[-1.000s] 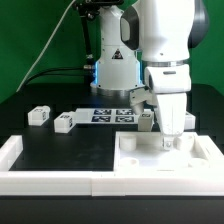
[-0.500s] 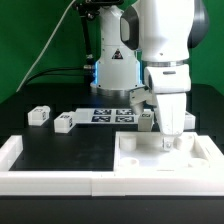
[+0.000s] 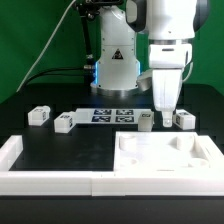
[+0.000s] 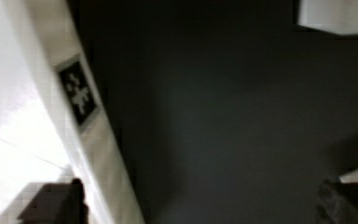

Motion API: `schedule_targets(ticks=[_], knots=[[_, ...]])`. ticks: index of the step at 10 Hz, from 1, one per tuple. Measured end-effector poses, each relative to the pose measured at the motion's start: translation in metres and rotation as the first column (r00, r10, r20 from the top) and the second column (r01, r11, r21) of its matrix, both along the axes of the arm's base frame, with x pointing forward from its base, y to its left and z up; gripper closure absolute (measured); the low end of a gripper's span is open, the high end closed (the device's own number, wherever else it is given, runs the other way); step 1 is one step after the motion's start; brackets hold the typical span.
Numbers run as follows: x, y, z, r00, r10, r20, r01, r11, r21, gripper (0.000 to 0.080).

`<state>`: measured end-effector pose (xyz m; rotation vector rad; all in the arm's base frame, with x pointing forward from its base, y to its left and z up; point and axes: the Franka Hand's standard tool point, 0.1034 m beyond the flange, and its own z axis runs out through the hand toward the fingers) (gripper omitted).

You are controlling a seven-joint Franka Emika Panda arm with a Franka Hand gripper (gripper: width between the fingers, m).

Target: Assemble one leg

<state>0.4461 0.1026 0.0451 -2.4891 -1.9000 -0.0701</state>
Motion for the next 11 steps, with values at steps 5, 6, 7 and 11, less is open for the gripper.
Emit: schedule_targets(ticks=[5,6,7,11], knots=[[-0.004,0.001,-0.003,0.973,-0.229,-0.016,0.229,0.973,0.01,0.0151],[-0.004,0.001,-0.003,0.956,-0.291,-0.019,0.292,0.956,0.012,0.0151],[-0.004,0.001,-0.003,0.912,-0.409,-0.028,0.409,0.912,0.016,0.0151],[-0.026,0.023,-0.007,0.625,-0.777,-0.075,0.78,0.626,0.005,0.0151]])
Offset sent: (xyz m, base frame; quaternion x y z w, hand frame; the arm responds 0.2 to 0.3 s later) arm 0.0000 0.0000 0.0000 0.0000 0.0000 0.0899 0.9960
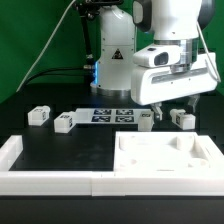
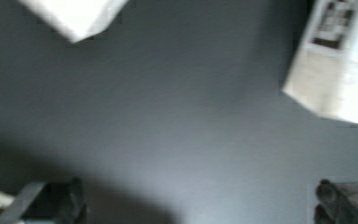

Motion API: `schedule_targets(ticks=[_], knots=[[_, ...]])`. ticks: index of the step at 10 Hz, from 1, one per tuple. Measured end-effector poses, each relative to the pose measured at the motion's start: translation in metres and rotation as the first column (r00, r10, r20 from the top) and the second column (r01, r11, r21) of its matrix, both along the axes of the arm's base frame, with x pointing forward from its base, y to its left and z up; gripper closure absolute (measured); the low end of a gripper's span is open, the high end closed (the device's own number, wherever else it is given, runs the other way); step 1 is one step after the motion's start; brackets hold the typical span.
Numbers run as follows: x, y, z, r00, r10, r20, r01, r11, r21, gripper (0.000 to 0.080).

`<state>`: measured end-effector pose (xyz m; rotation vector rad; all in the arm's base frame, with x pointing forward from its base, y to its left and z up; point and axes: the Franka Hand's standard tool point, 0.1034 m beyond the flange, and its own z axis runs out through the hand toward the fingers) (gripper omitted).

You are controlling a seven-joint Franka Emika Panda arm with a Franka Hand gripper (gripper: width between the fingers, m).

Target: Assemble one leg

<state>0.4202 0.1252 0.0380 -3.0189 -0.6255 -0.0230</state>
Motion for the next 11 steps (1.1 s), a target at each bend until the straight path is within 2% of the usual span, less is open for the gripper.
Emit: schedule_targets(ticks=[3,7,8,9,10,11], knots=[[-0.016,0.025,-0.003,1.0,-0.008,-0.009,0.008,1.0,0.004,0.0151],[-0.019,0.028,-0.004,0.999,0.005,-0.042,-0.006,1.0,-0.006,0.0151],[-0.028,0.026,-0.006,0.99,0.01,-0.137,-0.016,0.999,-0.039,0.0151],[-0.029,0.028,-0.003,0.969,0.015,-0.247,-0.034,0.997,-0.074,0.0151],[-0.025,0.03,-0.002,0.955,0.015,-0.297,-0.043,0.995,-0.087,0.0151],[-0.034,0.03,-0.002,0.912,0.002,-0.411,-0.058,0.991,-0.125,0.0151]])
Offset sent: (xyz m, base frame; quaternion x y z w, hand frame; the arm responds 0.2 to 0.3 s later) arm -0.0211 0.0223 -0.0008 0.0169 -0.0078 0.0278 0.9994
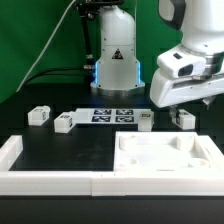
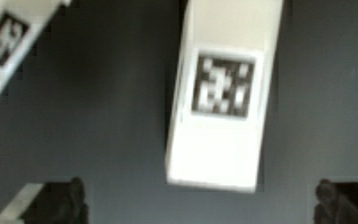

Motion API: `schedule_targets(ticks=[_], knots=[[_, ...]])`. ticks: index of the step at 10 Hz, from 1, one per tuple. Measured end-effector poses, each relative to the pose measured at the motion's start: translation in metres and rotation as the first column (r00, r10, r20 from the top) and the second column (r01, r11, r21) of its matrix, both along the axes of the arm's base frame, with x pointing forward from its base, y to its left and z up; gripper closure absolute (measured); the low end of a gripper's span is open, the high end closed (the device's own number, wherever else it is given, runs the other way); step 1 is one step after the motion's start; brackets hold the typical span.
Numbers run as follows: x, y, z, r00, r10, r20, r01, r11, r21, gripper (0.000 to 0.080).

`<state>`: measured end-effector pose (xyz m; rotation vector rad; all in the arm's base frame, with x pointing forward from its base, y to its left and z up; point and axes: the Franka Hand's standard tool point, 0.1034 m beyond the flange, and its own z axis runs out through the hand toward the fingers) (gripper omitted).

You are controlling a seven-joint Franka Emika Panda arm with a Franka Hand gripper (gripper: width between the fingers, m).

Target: Assemble one leg

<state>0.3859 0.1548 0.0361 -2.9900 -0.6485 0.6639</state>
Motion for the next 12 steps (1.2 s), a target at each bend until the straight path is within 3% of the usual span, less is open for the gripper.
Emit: schedule_targets(ticks=[3,6,7,10,12], knots=[[-0.017,0.001,-0.009,0.964,0.02,-0.264,-0.052,0.992,-0.114,0.0151],[-0.037,-0.006,-0.023,0.887,0.039,-0.46,-0.141,0.971,-0.191,0.0151],[-0.037,-0.006,-0.03,0.879,0.035,-0.475,-0.142,0.971,-0.192,0.0151],[-0.036,-0.005,-0.031,0.883,0.04,-0.468,-0.142,0.972,-0.185,0.0151],[-0.036,-0.005,-0.031,0.882,0.039,-0.469,-0.142,0.972,-0.185,0.0408]])
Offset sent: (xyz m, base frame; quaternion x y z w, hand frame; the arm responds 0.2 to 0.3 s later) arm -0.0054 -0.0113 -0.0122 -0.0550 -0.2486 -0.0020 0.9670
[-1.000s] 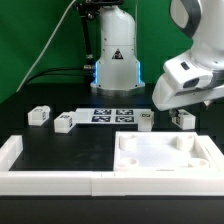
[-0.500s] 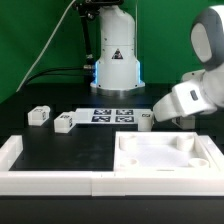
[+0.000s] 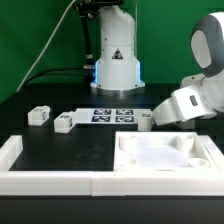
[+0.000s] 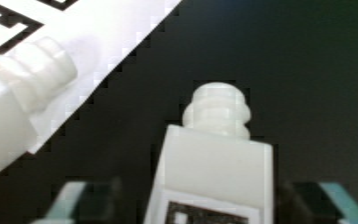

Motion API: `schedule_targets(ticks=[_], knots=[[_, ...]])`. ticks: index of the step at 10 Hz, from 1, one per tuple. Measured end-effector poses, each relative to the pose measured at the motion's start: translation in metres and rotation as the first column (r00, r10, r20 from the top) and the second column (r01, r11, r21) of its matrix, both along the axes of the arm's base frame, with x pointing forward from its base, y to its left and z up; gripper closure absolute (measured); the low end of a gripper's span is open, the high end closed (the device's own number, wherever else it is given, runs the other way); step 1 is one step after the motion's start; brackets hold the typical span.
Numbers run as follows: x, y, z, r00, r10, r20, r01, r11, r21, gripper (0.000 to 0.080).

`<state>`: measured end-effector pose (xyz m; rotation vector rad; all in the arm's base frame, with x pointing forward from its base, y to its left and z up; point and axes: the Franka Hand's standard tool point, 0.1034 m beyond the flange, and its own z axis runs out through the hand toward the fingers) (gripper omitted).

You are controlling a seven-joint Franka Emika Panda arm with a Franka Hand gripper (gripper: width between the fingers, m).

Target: Assemble one leg

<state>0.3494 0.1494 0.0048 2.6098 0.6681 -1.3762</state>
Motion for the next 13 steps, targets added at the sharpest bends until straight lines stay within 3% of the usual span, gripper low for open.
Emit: schedule_targets(ticks=[1,2,8,11,13], knots=[[0.0,0.0,0.0,1.0,0.0,0.0,0.0,1.0,0.0,0.0408],[0.0,0.0,0.0,1.0,0.0,0.0,0.0,1.0,0.0,0.0511],[0.0,0.001,0.003,1.0,0.002,-0.004,-0.002,1.0,-0.003,0.0511],[0.017,0.008,0.041,0.999,-0.008,0.049,0.01,1.0,-0.028,0.0509],[0.035,0.006,0.051,0.998,0.031,0.049,-0.033,0.998,0.046,0.0509]])
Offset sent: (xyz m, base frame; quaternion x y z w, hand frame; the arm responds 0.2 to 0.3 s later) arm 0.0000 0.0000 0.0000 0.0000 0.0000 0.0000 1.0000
